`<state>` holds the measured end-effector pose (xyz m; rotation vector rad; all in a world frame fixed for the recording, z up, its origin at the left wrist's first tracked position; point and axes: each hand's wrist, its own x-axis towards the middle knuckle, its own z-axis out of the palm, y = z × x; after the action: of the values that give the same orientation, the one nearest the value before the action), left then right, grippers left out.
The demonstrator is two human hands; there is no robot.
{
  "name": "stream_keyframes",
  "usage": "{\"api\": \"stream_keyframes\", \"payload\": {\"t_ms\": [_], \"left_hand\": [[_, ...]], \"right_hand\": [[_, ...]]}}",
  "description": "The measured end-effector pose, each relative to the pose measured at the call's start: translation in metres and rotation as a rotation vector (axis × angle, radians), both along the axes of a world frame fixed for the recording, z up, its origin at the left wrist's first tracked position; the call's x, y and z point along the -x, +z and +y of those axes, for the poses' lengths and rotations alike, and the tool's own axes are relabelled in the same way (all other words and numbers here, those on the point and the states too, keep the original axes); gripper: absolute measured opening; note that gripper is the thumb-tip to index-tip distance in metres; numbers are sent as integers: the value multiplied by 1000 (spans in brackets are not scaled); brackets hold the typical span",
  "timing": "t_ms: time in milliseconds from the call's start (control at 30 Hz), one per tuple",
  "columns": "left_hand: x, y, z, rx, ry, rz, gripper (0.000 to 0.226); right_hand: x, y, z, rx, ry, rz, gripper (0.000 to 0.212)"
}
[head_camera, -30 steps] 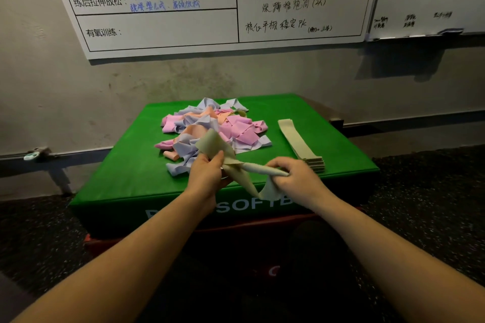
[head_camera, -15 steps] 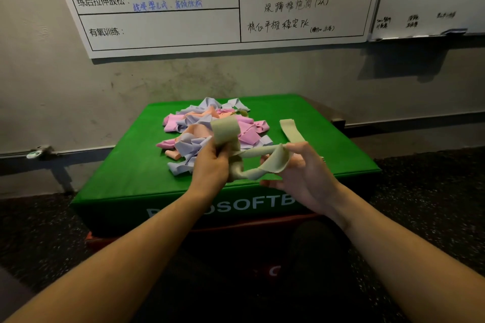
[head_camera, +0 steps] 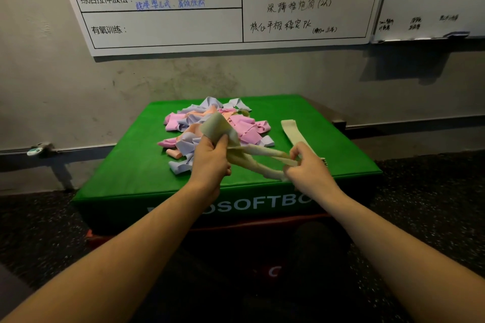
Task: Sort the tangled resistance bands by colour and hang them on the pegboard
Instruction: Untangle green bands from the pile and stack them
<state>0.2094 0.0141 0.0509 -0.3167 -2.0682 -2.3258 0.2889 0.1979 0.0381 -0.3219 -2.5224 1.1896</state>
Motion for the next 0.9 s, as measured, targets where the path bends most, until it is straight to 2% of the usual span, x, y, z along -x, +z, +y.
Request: {"api": "stream_keyframes", "payload": {"t_ms": [67, 133, 233, 333, 400, 500, 567, 667, 767, 900], "left_hand": [[2, -1, -4, 69, 4, 51, 19], [3, -3, -6, 117, 8, 62, 19], [9, -7, -6, 64, 20, -43, 15], [17, -10, -10, 49, 54, -132, 12], [23, -14, -12, 64, 72, -129, 16], [30, -17, -14, 36, 85, -130, 28], [30, -18, -14, 14, 71, -152, 28], [32, -22, -14, -56, 22, -215, 32], [30, -26, -15, -40, 2, -210, 29], [28, -30, -16, -34, -6, -154, 24]], "right_hand": [[-2, 2, 3, 66, 84, -80, 19], [-5, 1, 3, 43, 179, -147, 23], [-4, -6, -1, 16, 191, -54, 19], [-2, -9, 0, 48, 170, -22, 27], [-1, -11, 1, 5, 165, -4, 21], [-2, -13, -3, -178, 200, 65, 14], [-2, -14, -7, -174, 266, 138, 12], [-4, -15, -11, -133, 277, 204, 23], [-4, -18, -13, -177, 212, 252, 34], [-1, -23, -12, -245, 179, 215, 27]]}}
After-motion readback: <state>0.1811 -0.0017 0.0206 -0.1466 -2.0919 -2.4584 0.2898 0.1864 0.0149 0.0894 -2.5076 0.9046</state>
